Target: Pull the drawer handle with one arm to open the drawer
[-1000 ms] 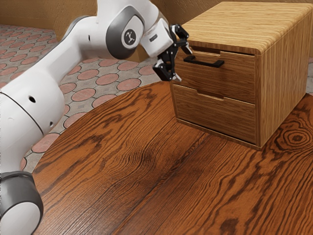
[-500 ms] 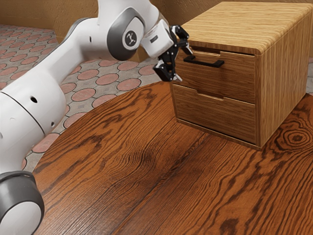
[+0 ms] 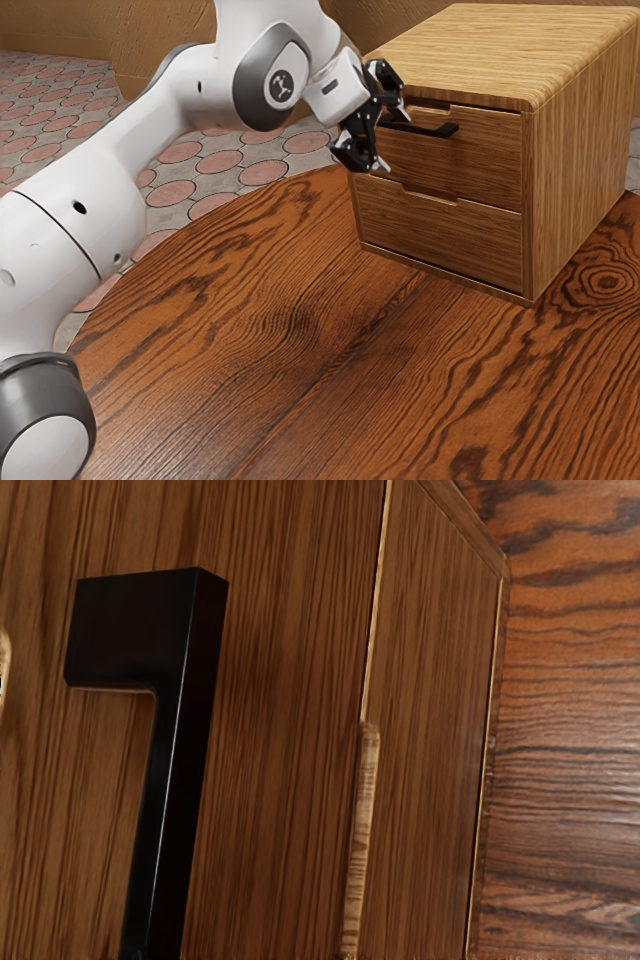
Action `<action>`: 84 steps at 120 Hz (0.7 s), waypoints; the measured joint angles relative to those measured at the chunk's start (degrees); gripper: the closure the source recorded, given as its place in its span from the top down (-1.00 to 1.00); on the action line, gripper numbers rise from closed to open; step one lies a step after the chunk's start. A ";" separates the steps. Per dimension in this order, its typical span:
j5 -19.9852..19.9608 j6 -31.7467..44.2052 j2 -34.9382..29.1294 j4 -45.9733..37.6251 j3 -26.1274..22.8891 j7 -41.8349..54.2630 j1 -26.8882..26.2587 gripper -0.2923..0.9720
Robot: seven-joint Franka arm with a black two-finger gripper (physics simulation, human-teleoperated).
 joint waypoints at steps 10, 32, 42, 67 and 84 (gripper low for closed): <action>0.01 -0.10 -0.07 0.01 0.06 0.00 0.02 0.24; -0.05 -1.26 -0.91 -0.04 0.41 -0.11 -0.06 -0.03; -0.07 -2.31 -1.53 -0.28 0.67 -0.40 -0.14 -0.06; -0.11 -4.45 -4.51 -4.20 1.14 -1.46 -0.39 -0.08; -0.21 -5.66 -6.77 -6.79 1.35 -2.29 -0.42 -0.13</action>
